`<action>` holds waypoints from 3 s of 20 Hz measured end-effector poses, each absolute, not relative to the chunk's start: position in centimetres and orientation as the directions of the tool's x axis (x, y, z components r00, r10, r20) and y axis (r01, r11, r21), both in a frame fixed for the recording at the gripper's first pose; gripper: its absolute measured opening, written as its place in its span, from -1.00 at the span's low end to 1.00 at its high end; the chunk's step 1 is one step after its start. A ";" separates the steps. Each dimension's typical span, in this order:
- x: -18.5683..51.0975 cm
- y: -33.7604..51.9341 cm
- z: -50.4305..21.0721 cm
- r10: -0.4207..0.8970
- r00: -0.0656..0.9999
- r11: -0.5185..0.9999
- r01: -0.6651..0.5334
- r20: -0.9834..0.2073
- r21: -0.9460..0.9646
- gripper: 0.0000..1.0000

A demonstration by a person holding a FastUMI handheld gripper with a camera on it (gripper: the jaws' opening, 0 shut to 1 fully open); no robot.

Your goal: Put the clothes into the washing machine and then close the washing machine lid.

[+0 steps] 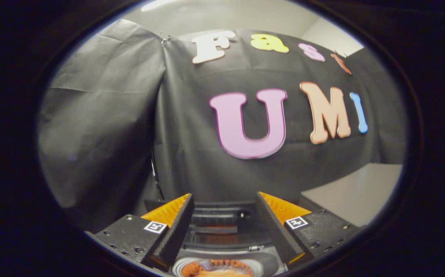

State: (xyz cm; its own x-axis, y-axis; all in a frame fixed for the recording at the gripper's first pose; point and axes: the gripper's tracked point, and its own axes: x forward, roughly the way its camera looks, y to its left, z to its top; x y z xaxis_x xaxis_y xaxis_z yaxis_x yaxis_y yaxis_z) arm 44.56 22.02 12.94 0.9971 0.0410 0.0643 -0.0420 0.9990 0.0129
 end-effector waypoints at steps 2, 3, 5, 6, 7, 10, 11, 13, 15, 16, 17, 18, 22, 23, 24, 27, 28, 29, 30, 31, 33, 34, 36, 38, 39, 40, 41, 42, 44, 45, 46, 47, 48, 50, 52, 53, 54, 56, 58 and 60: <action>44.2 21.3 12.5 0.032 0.994 0.999 -0.034 0.108 0.017 0.93; 44.2 21.2 12.0 0.034 0.993 0.999 -0.038 0.112 0.033 0.93; 44.8 20.6 10.7 0.019 0.994 0.998 -0.026 0.112 0.059 0.93; 45.7 20.7 10.1 0.013 0.995 0.998 -0.019 0.103 0.062 0.93; 46.5 21.0 9.7 0.011 0.995 0.998 -0.016 0.097 0.057 0.93; 50.4 22.3 8.3 0.015 0.998 1.000 -0.016 0.062 0.026 0.93; 51.2 22.5 7.5 0.016 0.999 1.000 -0.017 0.044 0.019 0.93; 52.3 22.5 5.7 0.015 1.000 0.999 -0.016 0.016 0.028 0.93; 53.4 22.5 4.3 0.005 1.000 1.000 -0.005 -0.003 0.029 0.93; 53.7 22.5 3.5 -0.008 1.000 1.000 0.008 -0.014 0.020 0.93; 54.2 22.5 2.6 -0.009 0.999 1.000 0.010 -0.033 0.010 0.93; 54.6 22.6 1.3 -0.004 0.998 1.000 0.004 -0.063 -0.002 0.93; 54.3 22.3 0.2 -0.006 0.998 1.000 0.007 -0.069 0.005 0.94; 54.3 22.4 0.5 -0.006 0.998 1.000 0.006 -0.064 0.000 0.94; 54.3 22.3 0.3 -0.006 0.998 1.000 0.006 -0.065 0.000 0.94; 53.8 22.1 0.5 -0.018 0.998 1.000 0.019 -0.057 0.010 0.95; 53.5 22.0 0.5 -0.028 0.998 1.000 0.028 -0.059 0.001 0.95; 53.3 21.9 0.6 -0.037 0.998 0.999 0.037 -0.058 0.000 0.95; 53.1 21.8 0.6 -0.049 0.997 0.999 0.050 -0.060 0.006 0.96; 52.7 21.7 0.7 -0.058 0.997 0.998 0.058 -0.055 -0.001 0.96; 52.2 21.6 0.8 -0.069 0.996 0.998 0.069 -0.056 -0.003 0.96; 51.9 21.5 0.9 -0.067 0.996 0.998 0.067 -0.056 -0.002 0.96; 51.3 21.5 0.9 -0.057 0.997 0.998 0.057 -0.050 -0.002 0.96; 50.2 21.5 1.1 -0.050 0.998 0.999 0.051 -0.042 0.001 0.96; 49.7 21.4 1.3 -0.049 0.998 0.999 0.049 -0.033 -0.003 0.96; 49.2 21.4 1.3 -0.049 0.998 0.999 0.049 -0.030 -0.001 0.96; 48.8 21.3 1.3 -0.050 0.998 0.999 0.050 -0.032 0.000 0.96; 48.5 21.3 1.2 -0.049 0.998 0.999 0.049 -0.038 -0.003 0.96; 47.8 21.3 1.1 -0.048 0.997 0.999 0.047 -0.055 -0.007 0.96; 47.5 21.3 1.0 -0.047 0.997 0.999 0.047 -0.064 -0.006 0.96; 47.2 21.2 0.9 -0.047 0.996 0.999 0.047 -0.073 -0.007 0.96; 46.8 21.3 0.8 -0.046 0.996 0.999 0.045 -0.078 -0.012 0.96; 46.5 21.2 0.9 -0.044 0.996 0.999 0.043 -0.081 -0.011 0.96; 46.0 21.3 0.8 -0.037 0.996 0.999 0.036 -0.085 -0.011 0.96; 45.5 21.2 0.7 -0.037 0.995 0.999 0.036 -0.090 -0.013 0.96; 45.2 21.2 0.7 -0.038 0.995 0.999 0.036 -0.090 -0.014 0.97; 44.9 21.2 0.7 -0.037 0.995 0.999 0.036 -0.090 -0.015 0.97; 44.4 21.3 0.4 -0.029 0.995 1.000 0.028 -0.093 -0.013 0.96; 43.9 21.3 0.4 -0.025 0.995 1.000 0.024 -0.098 -0.012 0.97; 43.5 21.2 0.2 -0.027 0.994 1.000 0.025 -0.101 -0.015 0.96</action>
State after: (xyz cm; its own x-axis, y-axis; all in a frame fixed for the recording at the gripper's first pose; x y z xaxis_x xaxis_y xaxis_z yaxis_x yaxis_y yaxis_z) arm 43.51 21.22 0.21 0.9945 -0.0269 -0.1015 0.0255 0.9996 -0.0151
